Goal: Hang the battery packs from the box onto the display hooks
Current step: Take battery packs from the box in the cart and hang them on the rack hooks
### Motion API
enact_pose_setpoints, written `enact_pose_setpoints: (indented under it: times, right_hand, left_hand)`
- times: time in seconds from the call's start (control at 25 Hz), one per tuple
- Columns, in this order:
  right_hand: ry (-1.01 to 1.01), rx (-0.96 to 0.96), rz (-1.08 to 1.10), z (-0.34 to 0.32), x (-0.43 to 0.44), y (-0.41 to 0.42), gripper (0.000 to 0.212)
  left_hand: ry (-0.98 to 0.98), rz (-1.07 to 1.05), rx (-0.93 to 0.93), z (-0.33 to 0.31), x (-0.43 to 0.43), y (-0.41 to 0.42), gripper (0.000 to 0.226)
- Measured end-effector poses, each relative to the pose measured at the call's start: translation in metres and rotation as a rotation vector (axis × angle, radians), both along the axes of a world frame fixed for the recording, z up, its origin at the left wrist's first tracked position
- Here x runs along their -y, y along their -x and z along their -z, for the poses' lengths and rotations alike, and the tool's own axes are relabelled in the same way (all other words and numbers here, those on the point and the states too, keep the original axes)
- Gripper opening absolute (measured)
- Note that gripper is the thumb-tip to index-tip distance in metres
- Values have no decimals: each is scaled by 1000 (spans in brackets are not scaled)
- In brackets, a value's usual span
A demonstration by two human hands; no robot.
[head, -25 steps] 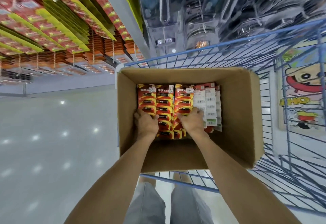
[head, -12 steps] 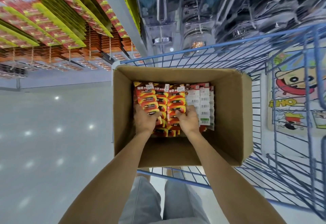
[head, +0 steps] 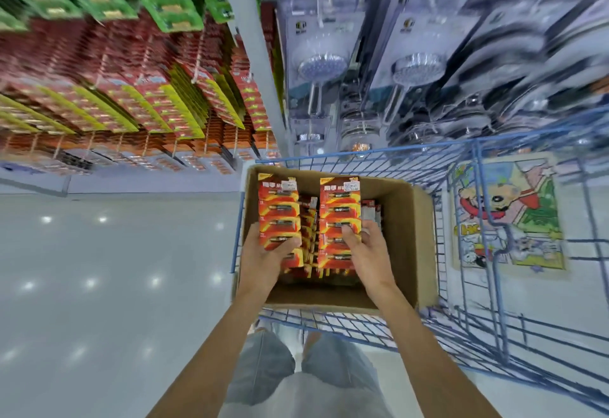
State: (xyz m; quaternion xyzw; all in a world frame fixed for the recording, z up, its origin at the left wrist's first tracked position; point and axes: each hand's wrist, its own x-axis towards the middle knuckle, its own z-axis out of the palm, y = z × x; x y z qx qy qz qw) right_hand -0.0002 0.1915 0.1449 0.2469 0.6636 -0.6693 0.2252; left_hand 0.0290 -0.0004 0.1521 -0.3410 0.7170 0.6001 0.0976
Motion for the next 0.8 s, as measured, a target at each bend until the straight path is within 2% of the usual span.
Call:
enact_pose_setpoints:
  times: [0.2,0.36,0.52,0.8]
  right_hand:
    - [54,-145,-42,-69,14,-7,33]
    - [84,-257,-92,-123,43,-10,45]
    - [132,-340,-118,-164,76,-12,20]
    - [207,-422,-100,-219,161,-4,25]
  left_hand:
    - [-53,-75,-120,-69,14,-17,53]
    - [-112,-92,-225,-117,32,-33,40]
    - [-150,-86,-327,-154,61,-36,41]
    - [-157,-78,-498,-203,148,-25,40]
